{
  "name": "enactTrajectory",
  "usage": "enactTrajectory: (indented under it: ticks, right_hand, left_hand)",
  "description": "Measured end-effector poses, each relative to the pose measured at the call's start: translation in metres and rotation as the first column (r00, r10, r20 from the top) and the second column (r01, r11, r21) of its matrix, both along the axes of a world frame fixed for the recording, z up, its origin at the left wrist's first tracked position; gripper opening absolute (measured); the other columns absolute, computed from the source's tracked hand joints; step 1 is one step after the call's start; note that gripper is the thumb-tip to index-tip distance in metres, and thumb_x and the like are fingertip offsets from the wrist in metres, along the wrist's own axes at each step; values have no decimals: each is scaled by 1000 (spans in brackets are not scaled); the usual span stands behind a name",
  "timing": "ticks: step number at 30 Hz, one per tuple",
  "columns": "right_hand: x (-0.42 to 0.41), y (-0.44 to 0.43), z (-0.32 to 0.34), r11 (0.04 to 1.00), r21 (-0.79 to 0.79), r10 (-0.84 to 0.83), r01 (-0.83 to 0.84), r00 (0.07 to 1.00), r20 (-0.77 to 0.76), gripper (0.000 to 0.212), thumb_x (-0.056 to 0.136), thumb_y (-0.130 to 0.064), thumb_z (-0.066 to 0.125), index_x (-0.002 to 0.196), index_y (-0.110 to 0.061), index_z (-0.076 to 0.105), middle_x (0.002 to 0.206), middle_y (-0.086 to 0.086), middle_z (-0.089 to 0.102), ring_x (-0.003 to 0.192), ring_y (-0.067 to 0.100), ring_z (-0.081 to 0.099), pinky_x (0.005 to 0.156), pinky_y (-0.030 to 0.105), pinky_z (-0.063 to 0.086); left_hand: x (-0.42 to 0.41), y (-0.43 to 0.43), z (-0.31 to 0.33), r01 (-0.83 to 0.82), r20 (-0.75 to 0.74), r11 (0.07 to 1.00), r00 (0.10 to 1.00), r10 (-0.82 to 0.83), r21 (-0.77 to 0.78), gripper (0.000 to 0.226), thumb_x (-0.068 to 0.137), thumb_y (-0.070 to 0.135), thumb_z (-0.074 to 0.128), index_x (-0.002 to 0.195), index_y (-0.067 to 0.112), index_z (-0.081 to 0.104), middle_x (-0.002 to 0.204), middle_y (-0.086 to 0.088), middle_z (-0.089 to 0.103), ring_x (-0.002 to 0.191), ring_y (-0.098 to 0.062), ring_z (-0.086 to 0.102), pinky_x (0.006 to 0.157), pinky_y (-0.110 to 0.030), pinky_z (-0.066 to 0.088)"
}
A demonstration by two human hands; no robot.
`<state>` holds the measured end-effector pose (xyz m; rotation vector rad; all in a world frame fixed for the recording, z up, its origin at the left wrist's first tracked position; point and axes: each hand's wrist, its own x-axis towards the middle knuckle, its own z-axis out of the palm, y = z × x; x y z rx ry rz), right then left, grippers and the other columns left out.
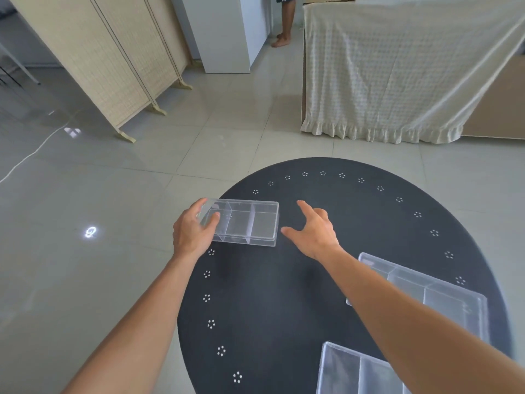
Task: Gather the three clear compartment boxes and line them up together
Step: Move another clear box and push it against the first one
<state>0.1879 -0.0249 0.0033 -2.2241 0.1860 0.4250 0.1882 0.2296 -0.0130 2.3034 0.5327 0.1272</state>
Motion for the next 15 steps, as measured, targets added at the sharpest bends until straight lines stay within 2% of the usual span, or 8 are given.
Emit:
enactTrajectory:
  ticks: [6,9,11,15]
  right_hand:
    - [-52,-65,22,995,-70,-73,76,996,45,71,87,-42,62,149,-33,28,152,4,27,116,24,54,82,29,41]
    - [-80,-102,22,988,-79,-126,129,991,45,70,86,-41,63,148,-33,32,151,5,30,121,24,51,93,31,41]
    - [-98,-127,21,981,-95,-169,172,985,40,68,86,-40,63,147,-34,33,150,5,30,128,25,46,98,33,40]
    - [-134,-175,11,956,-193,-221,219,975,12,66,86,-40,63,146,-33,36,151,7,29,134,29,40,105,39,40]
  left_hand:
    - [-32,-84,9,183,23,983,983,-183,-11,46,85,42,64,130,32,56,129,-3,61,114,-24,59,95,-39,47]
    - [-51,-138,6,280,12,959,960,-280,-34,48,84,42,64,130,33,56,131,-2,61,115,-24,60,97,-38,46]
    - [-64,-172,3,345,0,935,938,-346,-83,50,82,44,65,130,36,55,132,-3,60,117,-25,59,99,-41,46]
    - [-89,-225,-10,459,-57,882,883,-466,-106,54,81,47,64,133,40,52,136,-4,54,121,-26,56,102,-45,44]
